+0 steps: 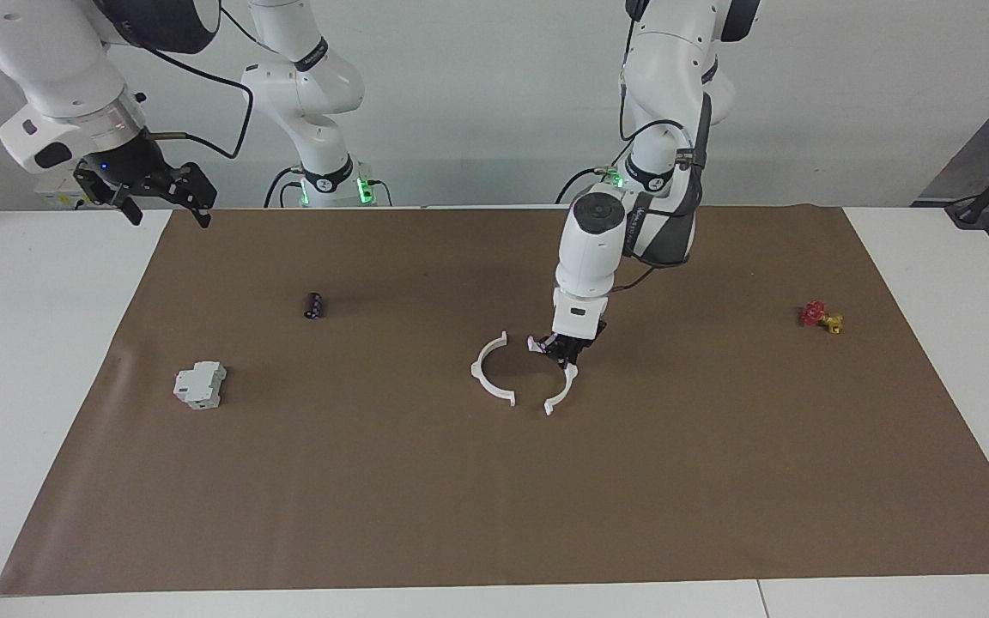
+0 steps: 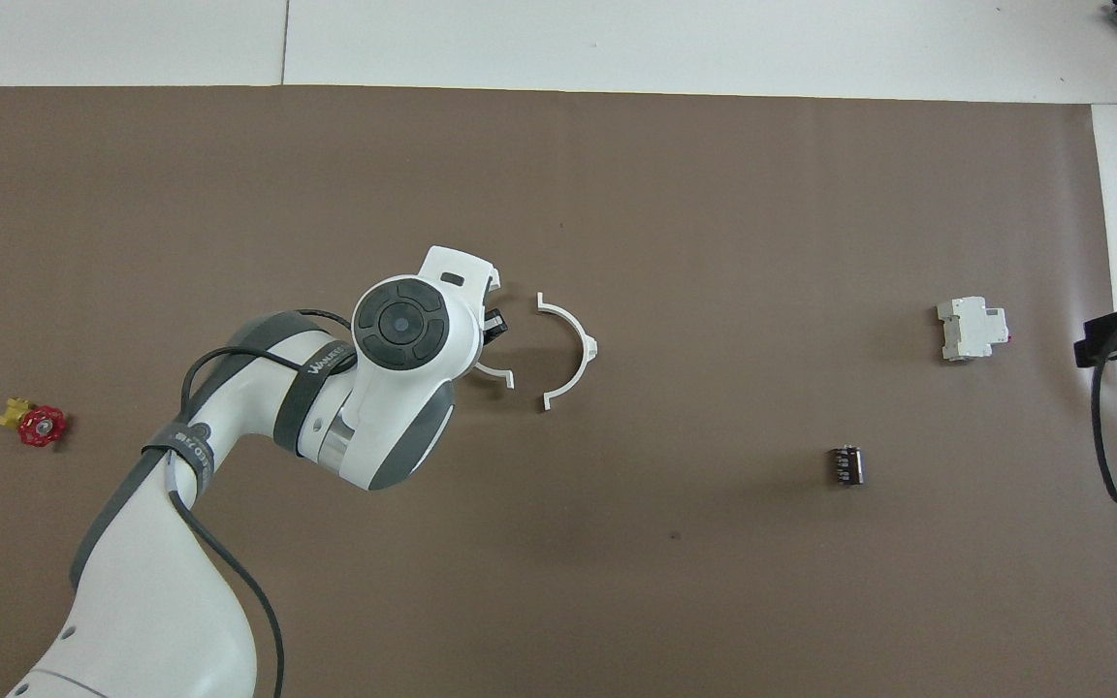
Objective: Assemble drain pipe with both arms
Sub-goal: 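Lift the clamp half and carry it toward the placed half, then press the held half's ends onto the placed half's ends with the left gripper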
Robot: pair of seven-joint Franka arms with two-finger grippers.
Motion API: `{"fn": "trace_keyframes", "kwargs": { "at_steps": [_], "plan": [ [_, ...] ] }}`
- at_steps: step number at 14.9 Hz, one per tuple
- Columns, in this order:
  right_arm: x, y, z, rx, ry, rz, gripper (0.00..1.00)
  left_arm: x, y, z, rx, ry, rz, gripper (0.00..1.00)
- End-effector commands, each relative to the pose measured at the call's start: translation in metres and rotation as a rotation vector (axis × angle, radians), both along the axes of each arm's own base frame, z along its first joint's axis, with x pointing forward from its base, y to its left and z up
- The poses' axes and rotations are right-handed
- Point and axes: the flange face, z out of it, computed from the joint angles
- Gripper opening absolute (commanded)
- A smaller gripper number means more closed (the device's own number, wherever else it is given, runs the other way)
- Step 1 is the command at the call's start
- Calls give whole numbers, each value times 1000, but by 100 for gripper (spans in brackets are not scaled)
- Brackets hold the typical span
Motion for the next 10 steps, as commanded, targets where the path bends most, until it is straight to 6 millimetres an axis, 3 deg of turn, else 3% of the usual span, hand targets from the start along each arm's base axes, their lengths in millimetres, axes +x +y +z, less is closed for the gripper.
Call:
{"fn": "trace_keyframes", "kwargs": {
  "at_steps": [1,6,10],
  "plan": [
    [-8,-3,3,5,-2,19,100,-15,-2,3,21,-4,18,0],
    [-8,-3,3,5,-3,20,100,-29,-20,-1,12,-5,58,0],
    [-7,-3,2,5,-2,20,100,-30,-23,-7,9,-11,57,0]
  ]
}}
